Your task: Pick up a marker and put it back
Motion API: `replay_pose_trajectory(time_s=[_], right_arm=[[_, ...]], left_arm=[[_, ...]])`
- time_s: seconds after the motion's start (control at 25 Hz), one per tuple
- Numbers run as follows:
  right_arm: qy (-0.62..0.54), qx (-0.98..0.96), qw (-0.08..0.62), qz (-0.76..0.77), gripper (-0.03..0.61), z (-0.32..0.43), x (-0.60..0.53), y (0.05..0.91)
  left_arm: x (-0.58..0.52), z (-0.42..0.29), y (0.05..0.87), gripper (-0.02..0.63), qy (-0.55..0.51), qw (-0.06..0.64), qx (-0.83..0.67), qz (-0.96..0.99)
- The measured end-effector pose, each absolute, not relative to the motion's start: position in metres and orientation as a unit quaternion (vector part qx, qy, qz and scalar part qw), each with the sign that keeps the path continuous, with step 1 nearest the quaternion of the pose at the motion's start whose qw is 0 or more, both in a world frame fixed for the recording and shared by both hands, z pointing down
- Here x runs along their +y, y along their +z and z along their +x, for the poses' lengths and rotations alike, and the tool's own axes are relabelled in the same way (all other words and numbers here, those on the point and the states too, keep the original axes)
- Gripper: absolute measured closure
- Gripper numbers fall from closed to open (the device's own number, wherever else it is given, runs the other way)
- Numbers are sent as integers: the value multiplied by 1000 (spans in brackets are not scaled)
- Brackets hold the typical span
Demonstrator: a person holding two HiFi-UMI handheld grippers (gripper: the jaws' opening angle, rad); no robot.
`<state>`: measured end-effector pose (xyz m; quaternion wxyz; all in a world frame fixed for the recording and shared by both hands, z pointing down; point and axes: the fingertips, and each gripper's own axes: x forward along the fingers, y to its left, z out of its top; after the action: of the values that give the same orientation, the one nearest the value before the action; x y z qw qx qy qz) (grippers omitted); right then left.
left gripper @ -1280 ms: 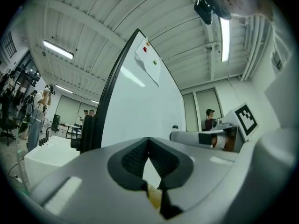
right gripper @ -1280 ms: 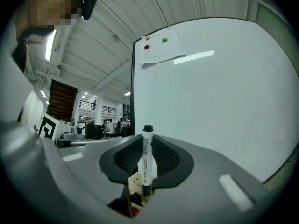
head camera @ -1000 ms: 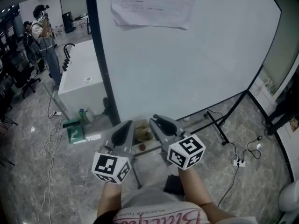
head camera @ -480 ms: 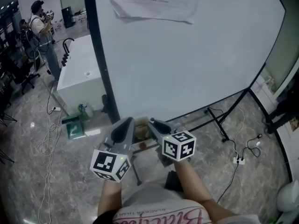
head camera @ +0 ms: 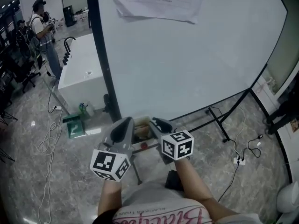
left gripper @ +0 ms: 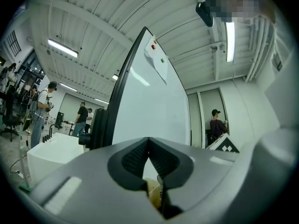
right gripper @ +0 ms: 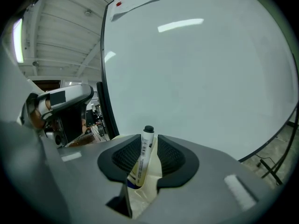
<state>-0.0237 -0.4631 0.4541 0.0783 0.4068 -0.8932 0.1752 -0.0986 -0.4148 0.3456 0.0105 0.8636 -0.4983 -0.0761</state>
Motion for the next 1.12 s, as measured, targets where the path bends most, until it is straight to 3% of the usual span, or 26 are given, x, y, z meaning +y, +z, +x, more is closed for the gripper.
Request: replay_pose_trajectory(time_s=[0.52, 0.72, 0.84, 1.12], right_arm=[[104, -898, -1, 428, 463, 7, -443, 372], [40, -893, 0, 449, 511, 14, -425, 345], [10, -885, 5, 466, 571, 17, -416, 336], [11, -888, -9, 460, 578, 19, -404, 329]], left_arm=[[-412, -94, 342, 614, -76, 8, -485, 871], [-408, -89, 339, 614, -77, 4, -478, 875], [-405, -88, 337, 614, -78, 2, -476, 876], [-399, -87, 333, 614, -78, -3, -475, 877]])
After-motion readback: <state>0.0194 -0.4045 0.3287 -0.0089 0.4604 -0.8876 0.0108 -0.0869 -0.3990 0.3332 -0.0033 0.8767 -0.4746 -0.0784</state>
